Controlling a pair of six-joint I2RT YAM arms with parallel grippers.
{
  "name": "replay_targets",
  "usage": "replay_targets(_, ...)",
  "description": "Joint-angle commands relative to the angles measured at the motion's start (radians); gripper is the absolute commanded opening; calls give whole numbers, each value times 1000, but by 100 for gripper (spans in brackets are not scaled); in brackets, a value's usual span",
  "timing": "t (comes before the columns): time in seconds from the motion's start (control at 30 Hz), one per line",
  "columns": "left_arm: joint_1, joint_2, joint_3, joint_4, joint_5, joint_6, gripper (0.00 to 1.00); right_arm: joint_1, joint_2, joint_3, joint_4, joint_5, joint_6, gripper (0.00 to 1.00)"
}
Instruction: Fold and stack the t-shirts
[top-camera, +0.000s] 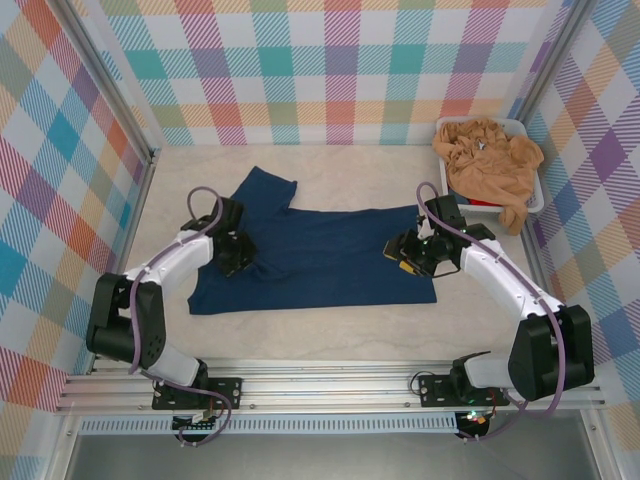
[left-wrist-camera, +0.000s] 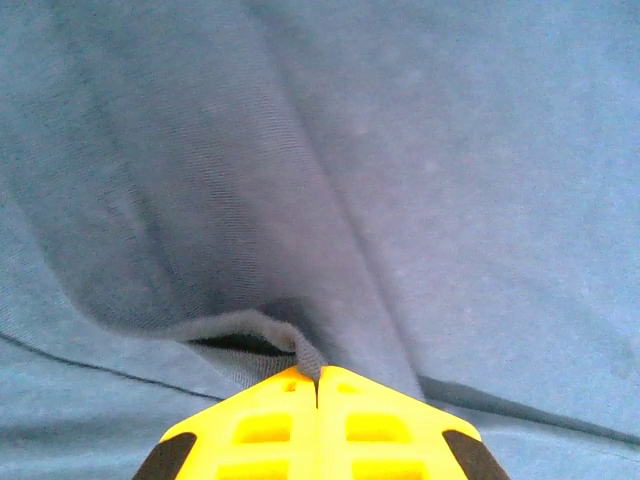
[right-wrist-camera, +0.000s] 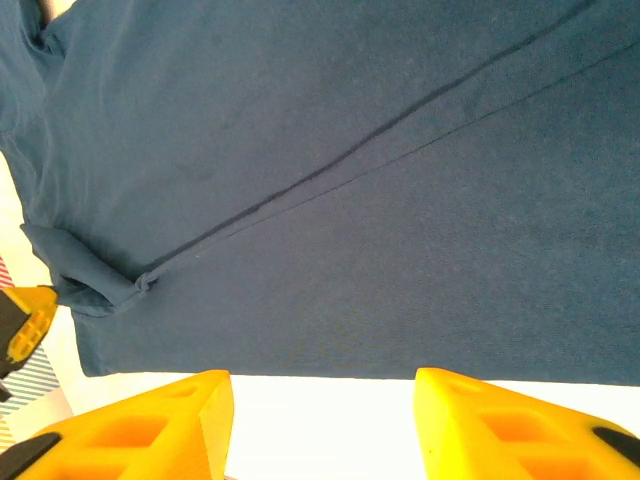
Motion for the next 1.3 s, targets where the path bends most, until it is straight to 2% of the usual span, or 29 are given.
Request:
replay_targets(0.0,-42,60,88,-86,-54,77,0,6,13,10,2,-17,-4,50)
replay_targets(0.33,-138,330,417,-222,-148,254,0,6,30,24,-8,-20,-9,50)
replay_targets(0.7,-183,524,642,-288,-247,371,0,6,30,12,-13,-32,-11,50)
replay_targets(0.77,-183,546,667,-295,-271,385,3,6,31,9,-15,-36,-11,50)
replay_targets(0.83,-183,566,686,-290,-280,407,14,5,31,10,-16,-39,-11,50)
replay_targets(1.0,-192,519,701,-216,-244,453,39,6,29,9,-18,-38,-14,50)
replay_targets(1.07,-192,461,674,-173,-235,446,44,5,32,6,-15,-39,-15,50)
replay_targets(1.17,-180,332,568,-66,-199,401,48,6,39,1,-4,-44,-13,50)
replay_targets(1.27,-115,247,469,-74,-140,297,44,7,46,2,10,-52,-13,49)
